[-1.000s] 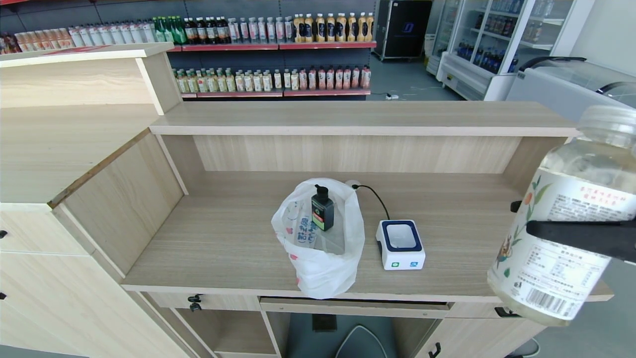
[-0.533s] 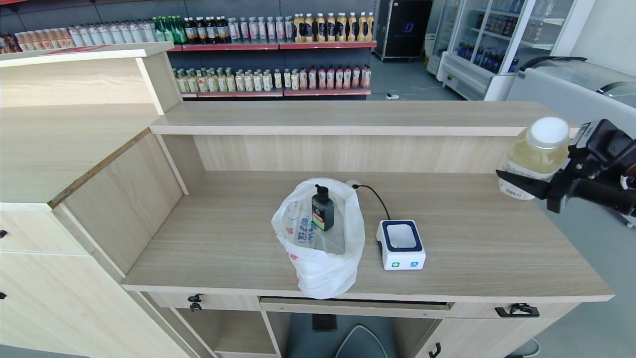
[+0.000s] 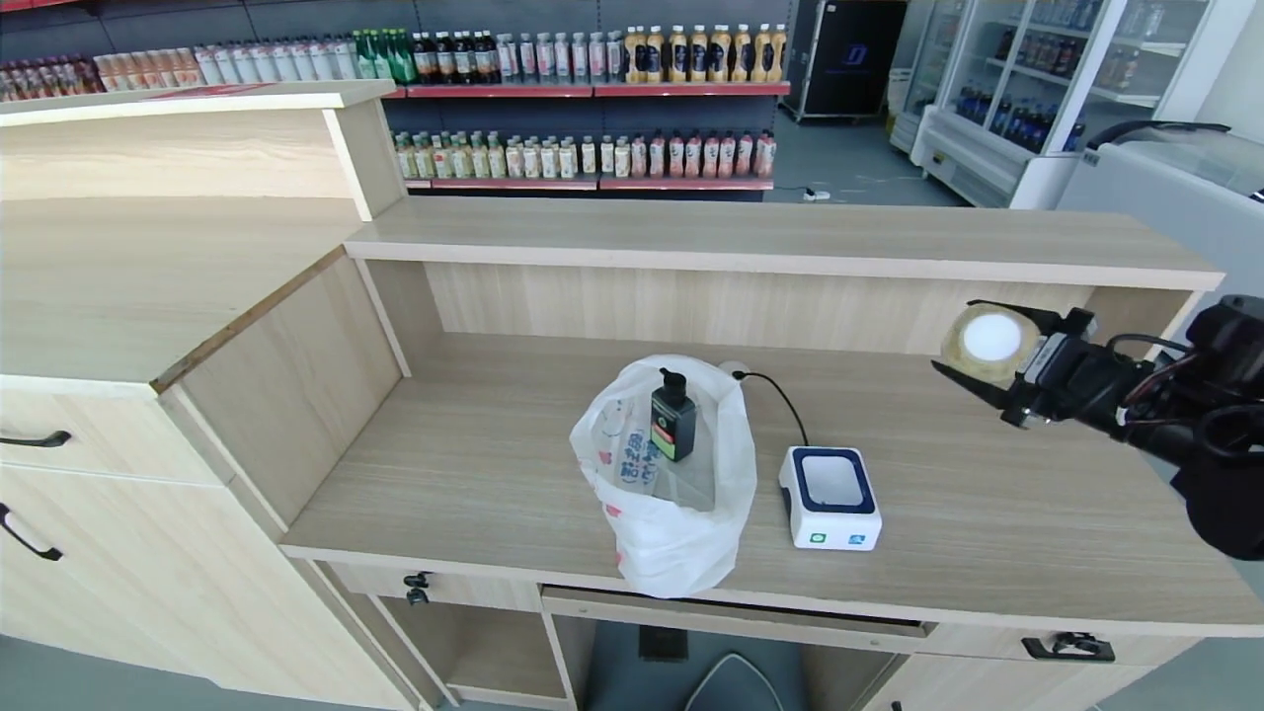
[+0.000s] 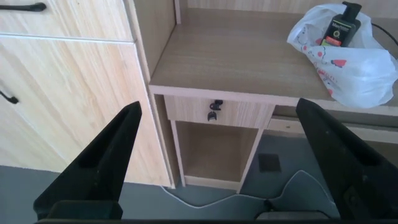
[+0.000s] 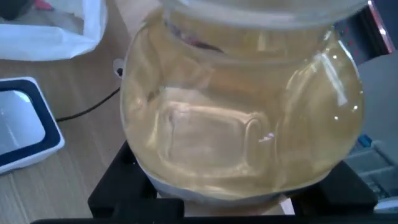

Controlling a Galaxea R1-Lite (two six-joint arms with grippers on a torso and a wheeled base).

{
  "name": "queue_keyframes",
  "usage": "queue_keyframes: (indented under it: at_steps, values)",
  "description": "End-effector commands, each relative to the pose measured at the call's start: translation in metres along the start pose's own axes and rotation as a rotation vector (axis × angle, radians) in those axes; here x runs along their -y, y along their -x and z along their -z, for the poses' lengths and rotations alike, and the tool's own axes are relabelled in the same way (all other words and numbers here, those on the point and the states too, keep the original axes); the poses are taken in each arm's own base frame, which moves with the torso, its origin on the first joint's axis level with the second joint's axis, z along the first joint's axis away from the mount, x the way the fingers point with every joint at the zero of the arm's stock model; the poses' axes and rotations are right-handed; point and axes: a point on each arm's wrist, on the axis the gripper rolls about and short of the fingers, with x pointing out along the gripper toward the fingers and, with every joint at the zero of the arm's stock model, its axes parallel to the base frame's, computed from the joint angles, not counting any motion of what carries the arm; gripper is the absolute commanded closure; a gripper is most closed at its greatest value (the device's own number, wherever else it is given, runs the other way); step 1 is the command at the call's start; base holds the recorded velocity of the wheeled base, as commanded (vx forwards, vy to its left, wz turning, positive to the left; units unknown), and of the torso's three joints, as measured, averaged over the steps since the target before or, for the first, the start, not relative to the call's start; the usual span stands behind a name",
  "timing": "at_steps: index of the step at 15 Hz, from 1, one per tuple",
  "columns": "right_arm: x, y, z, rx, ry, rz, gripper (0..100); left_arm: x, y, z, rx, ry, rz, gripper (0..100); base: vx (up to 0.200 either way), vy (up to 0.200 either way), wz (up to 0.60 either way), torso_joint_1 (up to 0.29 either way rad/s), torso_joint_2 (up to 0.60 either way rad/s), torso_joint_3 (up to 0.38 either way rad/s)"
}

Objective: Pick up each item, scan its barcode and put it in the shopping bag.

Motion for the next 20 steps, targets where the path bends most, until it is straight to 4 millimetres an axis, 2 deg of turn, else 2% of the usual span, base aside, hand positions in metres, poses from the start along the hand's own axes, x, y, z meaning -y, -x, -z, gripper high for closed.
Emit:
queue_keyframes:
  at_steps: [1,4,11,20]
  values:
    - [-0.023,-0.013,0.019,0.043,0.0,-0.062,100,0.0,0.0,0.0,0.0,0.0,0.0,0,0.0,0.0,0.6,0.007,0.01,0.002]
    - [-0.047,-0.029,0.025,0.116,0.018,-0.1,100,0.0,0.0,0.0,0.0,0.0,0.0,0,0.0,0.0,0.0,0.0,0.0,0.0]
    - [-0.079,-0.024,0.034,0.173,-0.012,-0.21,100,0.0,0.0,0.0,0.0,0.0,0.0,0,0.0,0.0,0.0,0.0,0.0,0.0]
    - [-0.099,-0.027,0.048,0.189,-0.015,-0.249,100,0.0,0.0,0.0,0.0,0.0,0.0,0,0.0,0.0,0.0,0.0,0.0,0.0]
